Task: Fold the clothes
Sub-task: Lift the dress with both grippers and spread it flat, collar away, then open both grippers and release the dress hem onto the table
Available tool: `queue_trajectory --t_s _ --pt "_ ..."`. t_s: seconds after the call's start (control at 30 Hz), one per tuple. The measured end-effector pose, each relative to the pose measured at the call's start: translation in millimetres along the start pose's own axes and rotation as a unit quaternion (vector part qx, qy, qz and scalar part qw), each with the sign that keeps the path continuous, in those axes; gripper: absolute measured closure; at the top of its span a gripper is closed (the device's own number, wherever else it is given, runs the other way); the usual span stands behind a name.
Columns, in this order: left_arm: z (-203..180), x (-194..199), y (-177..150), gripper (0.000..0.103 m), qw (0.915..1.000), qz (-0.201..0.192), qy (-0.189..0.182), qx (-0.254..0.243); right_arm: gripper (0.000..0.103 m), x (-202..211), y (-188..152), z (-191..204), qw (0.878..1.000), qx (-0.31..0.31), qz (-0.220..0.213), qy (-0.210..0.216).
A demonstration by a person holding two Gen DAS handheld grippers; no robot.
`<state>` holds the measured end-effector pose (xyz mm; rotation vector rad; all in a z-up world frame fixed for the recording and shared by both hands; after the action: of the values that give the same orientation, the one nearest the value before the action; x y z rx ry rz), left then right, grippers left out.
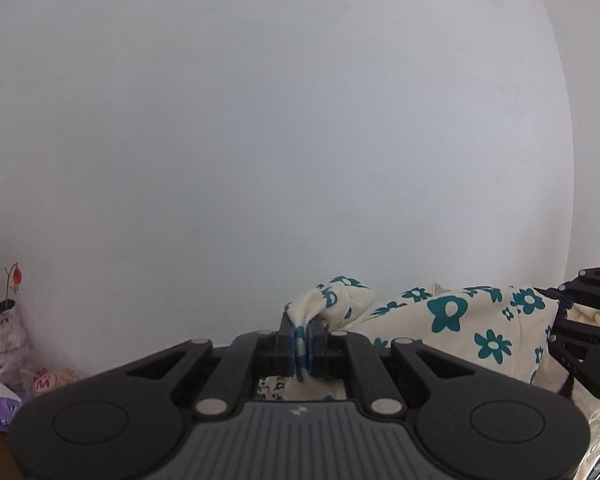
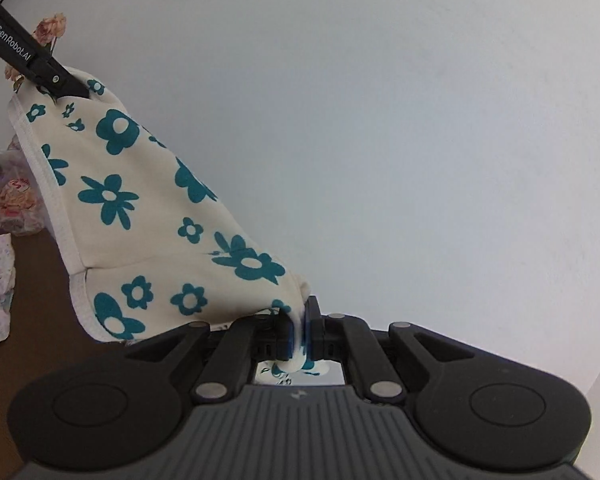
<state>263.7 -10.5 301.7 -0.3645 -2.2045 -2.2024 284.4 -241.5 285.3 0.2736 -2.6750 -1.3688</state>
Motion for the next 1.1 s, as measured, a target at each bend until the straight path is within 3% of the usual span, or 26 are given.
queue_trajectory --t_s 0.1,0.17,0.27,0.37,0.6,0.73,0.8,0.93,1.0,1.1 --pt "-1 1 -97 0.098 0.9951 0.089 -0.032 0.027 0.099 6 -69 40 0.994 0.001 0.069 0.087" --pt "-2 3 -162 0.098 0.9842 0.156 -0.06 0.059 0.099 13 -117 71 0.983 0.003 0.119 0.14" --pt "3 8 -210 0.098 0.974 0.195 -0.067 0.093 0.099 25 -180 114 0.964 0.001 0.185 0.192" --pt "7 13 -255 0.098 0.9622 0.23 -0.073 0.126 0.099 32 -214 135 0.953 -0.034 0.217 0.208" --pt "4 24 -271 0.095 0.9586 0.246 -0.074 0.122 0.095 50 -238 142 0.945 -0.095 0.237 0.206" --pt "2 31 -278 0.091 0.9576 0.251 -0.077 0.118 0.064 67 -245 138 0.943 -0.111 0.249 0.191" --pt "1 35 -282 0.086 0.957 0.254 -0.078 0.116 0.062 80 -246 139 0.942 -0.112 0.256 0.186" --pt "0 45 -283 0.067 0.959 0.251 -0.087 0.1 0.054 115 -246 140 0.938 -0.13 0.259 0.189" --pt "0 48 -283 0.064 0.9596 0.246 -0.093 0.1 0.053 131 -245 141 0.932 -0.164 0.256 0.199" --pt "1 51 -282 0.062 0.9627 0.237 -0.084 0.101 0.052 143 -242 141 0.91 -0.249 0.245 0.221"
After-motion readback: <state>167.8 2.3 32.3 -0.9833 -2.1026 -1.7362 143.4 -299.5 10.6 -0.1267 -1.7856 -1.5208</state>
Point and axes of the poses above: each gripper's, at about its wrist camera, not at the fingertips, and x roughly against the way its jaws point, z to its left, y to its top, the point moved 1 cm from there along -x, roughly the way its jaws point, and after that the axes turned 9 degrees about -z, right-handed, at the moved point
